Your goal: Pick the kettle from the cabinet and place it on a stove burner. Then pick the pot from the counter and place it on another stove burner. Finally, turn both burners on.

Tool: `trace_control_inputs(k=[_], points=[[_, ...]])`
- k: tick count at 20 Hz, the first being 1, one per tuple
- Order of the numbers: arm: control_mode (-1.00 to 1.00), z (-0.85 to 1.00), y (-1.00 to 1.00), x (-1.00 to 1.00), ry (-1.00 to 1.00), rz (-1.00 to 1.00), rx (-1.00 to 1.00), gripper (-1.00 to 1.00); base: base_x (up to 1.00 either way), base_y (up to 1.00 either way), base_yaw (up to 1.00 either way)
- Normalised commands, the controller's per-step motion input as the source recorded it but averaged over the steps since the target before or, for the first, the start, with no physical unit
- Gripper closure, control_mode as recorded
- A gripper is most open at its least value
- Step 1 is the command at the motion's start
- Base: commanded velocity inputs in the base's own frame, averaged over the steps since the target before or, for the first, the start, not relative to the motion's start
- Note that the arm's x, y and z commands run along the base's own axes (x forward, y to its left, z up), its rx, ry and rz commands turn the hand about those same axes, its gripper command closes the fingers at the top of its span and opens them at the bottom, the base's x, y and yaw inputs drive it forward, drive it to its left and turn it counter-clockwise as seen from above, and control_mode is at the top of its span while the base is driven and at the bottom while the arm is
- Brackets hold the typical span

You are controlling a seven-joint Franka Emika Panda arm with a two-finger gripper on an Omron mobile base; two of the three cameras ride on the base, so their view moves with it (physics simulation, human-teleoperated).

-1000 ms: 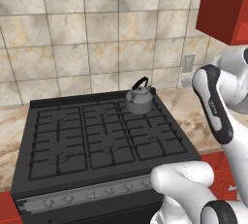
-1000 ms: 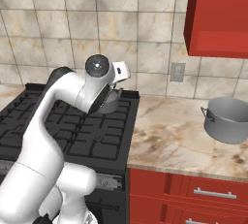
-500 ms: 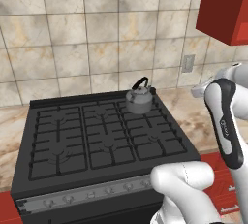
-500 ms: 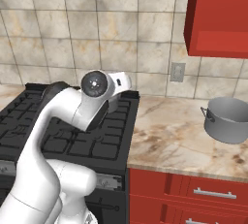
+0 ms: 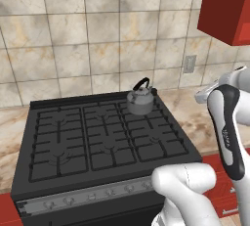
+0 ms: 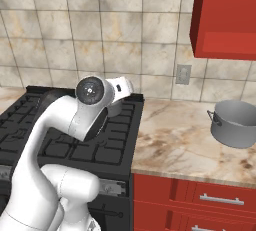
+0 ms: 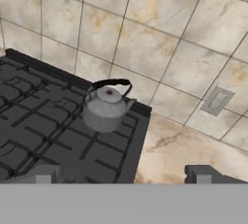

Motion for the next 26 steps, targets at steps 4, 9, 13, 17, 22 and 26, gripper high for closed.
trace_control_inputs(k=[4,9,13,17,22,26], points=[[-1.00,0.00,-0.02,-0.33,-0.08,0.00,0.00,-1.00,0.00,0.00,0.00],[1.00,0.00,-0.02,-0.10,-0.02,0.00,0.00,-1.00,-0.33,-0.17,-0.04],[1.00,0.00,0.00,0.00,0.00,0.00,0.00,-1.00,-0.31,-0.34,-0.08],[1.00,0.00,0.00,0.00,0.00,0.00,0.00,-1.00,-0.06,-0.29,-0.05],[1.00,0.00,0.00,0.00,0.00,0.00,0.00,-1.00,0.00,-0.39,-0.02],[1.00,0.00,0.00,0.00,0.00,0.00,0.00,-1.00,0.00,-0.41,0.00]])
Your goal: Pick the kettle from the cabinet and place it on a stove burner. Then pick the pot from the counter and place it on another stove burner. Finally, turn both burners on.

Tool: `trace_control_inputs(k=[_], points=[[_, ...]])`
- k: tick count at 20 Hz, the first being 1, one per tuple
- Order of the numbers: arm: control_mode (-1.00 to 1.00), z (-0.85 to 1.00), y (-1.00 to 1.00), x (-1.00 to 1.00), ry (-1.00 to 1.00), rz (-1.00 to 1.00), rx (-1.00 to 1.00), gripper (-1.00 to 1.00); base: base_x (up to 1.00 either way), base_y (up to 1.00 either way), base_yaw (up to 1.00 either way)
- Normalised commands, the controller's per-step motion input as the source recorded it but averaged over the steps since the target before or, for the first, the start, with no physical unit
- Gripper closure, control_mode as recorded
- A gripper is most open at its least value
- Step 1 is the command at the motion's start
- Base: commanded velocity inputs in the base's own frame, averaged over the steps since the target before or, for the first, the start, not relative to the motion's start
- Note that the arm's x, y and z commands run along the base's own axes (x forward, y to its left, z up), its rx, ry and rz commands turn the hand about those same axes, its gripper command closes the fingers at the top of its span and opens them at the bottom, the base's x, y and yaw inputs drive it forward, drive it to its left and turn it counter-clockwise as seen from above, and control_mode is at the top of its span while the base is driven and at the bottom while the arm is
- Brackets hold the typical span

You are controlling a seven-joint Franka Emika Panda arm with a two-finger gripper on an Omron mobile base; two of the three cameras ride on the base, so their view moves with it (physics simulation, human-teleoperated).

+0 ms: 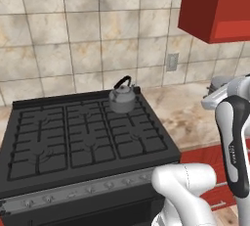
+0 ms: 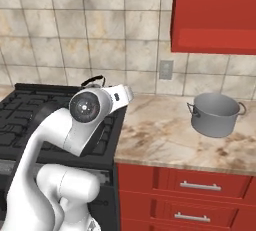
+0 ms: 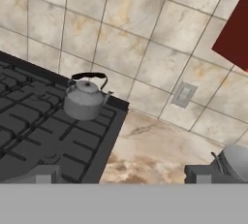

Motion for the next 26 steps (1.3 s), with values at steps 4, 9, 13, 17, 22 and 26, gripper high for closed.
trace_control_inputs(k=[4,9,13,17,22,26], points=[[1.00,0.00,0.00,0.00,0.00,0.00,0.00,-1.00,0.00,-0.45,0.00],[1.00,0.00,0.00,0.00,0.00,0.00,0.00,-1.00,0.00,-0.45,0.00],[1.00,0.00,0.00,0.00,0.00,0.00,0.00,-1.00,0.00,-0.45,0.00],[1.00,0.00,0.00,0.00,0.00,0.00,0.00,-1.00,0.00,-0.42,0.00],[1.00,0.00,0.00,0.00,0.00,0.00,0.00,-1.00,0.00,-0.44,0.00],[1.00,0.00,0.00,0.00,0.00,0.00,0.00,-1.00,0.02,-0.43,0.00]])
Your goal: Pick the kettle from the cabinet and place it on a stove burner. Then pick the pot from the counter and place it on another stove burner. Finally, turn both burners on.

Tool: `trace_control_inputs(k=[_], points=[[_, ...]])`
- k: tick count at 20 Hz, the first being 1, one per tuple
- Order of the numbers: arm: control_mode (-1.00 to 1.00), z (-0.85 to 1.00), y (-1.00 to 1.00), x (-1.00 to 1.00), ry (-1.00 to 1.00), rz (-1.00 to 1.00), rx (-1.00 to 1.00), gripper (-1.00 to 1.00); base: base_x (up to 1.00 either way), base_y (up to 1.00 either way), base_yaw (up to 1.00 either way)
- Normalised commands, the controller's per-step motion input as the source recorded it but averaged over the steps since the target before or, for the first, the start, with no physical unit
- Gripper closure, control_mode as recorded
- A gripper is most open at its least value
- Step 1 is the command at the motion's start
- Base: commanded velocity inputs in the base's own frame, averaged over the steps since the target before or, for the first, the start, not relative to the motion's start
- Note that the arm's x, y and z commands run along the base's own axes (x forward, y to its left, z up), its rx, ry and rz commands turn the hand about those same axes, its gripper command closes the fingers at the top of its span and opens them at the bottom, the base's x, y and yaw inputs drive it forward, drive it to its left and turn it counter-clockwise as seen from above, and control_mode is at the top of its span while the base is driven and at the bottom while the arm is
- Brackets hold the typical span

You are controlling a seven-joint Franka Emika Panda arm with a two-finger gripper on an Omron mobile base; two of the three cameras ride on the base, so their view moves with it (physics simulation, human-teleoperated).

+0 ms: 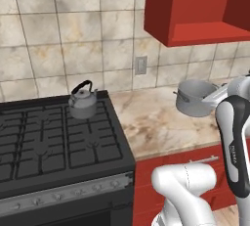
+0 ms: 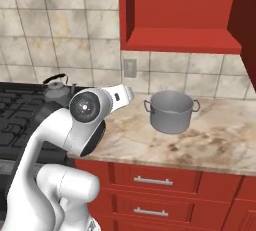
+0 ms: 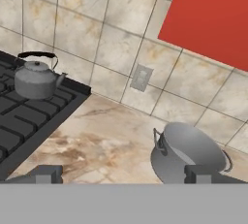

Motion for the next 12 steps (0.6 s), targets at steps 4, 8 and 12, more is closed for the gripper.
trace_control_inputs(k=[4,8,12], points=[[1.00,0.00,0.00,0.00,0.00,0.00,0.00,-1.00,0.16,-0.39,0.00],[1.00,0.00,0.00,0.00,0.00,0.00,0.00,-1.00,0.36,-0.35,0.00],[1.00,0.00,0.00,0.00,0.00,0.00,0.00,-1.00,0.50,-0.29,0.00]])
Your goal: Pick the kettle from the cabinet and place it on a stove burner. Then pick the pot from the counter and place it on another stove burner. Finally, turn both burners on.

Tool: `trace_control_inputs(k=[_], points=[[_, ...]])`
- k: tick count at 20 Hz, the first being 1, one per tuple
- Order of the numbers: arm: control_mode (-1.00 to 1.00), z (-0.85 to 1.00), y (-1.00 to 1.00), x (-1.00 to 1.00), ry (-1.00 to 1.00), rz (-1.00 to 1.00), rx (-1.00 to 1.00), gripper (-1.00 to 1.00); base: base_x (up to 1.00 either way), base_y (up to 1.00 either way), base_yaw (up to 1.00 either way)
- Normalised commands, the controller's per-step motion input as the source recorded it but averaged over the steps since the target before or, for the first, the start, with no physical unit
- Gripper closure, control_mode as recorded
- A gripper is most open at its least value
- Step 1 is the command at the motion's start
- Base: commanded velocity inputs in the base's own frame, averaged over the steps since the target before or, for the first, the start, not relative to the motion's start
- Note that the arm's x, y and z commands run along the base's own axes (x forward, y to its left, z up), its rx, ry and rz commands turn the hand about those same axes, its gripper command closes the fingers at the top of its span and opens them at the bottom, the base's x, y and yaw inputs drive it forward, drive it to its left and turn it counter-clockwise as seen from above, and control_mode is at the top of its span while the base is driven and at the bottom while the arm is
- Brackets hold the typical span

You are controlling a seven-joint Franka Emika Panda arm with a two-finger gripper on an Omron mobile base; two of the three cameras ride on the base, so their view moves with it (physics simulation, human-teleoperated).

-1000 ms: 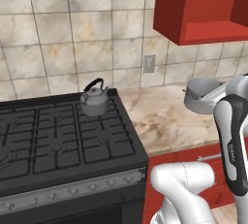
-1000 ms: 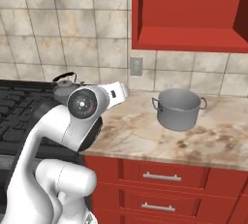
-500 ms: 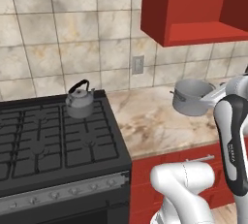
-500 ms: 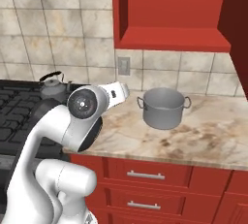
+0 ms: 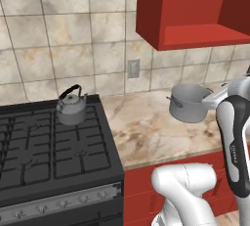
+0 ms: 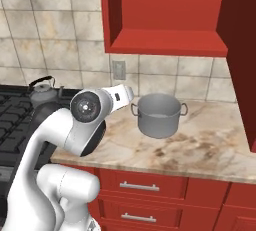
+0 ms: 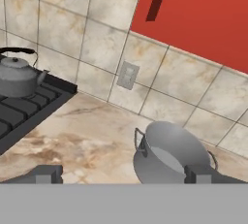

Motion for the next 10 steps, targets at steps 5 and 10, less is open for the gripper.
trace_control_inputs(k=[5,10], points=[[1.00,0.00,0.00,0.00,0.00,0.00,0.00,-1.00,0.47,-0.31,0.00],[1.00,0.00,0.00,0.00,0.00,0.00,0.00,-1.00,0.34,-0.34,0.00]])
